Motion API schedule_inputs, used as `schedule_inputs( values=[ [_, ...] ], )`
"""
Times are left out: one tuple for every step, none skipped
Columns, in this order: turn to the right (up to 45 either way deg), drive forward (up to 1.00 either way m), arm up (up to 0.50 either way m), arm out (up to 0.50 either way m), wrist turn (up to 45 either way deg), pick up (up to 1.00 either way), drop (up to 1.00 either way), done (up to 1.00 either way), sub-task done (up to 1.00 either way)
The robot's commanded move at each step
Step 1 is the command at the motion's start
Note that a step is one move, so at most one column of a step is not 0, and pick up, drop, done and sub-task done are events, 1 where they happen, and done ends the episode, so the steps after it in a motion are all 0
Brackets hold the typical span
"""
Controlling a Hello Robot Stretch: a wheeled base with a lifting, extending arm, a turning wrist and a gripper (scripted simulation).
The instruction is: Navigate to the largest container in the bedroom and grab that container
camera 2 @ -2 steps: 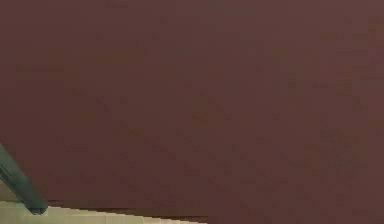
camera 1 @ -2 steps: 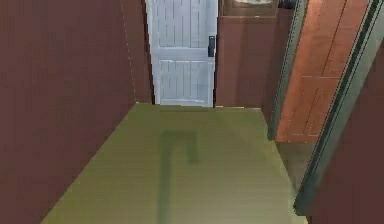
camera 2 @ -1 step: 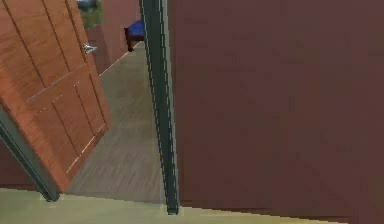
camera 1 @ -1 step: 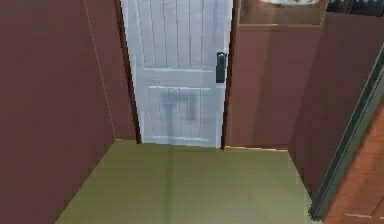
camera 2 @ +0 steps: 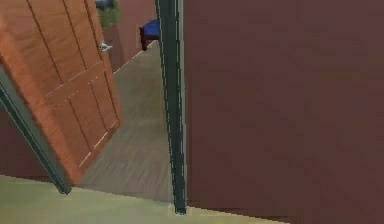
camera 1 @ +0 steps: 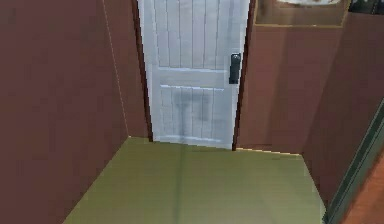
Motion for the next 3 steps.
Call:
schedule_inputs(
  values=[
    [0.0,0.45,0.00,0.00,0.0,0.00,0.00,0.00,0.00],
    [45.0,0.00,0.00,0.00,0.0,0.00,0.00,0.00,0.00],
    [42.0,0.00,0.00,0.00,0.0,0.00,0.00,0.00,0.00]
  ],
)
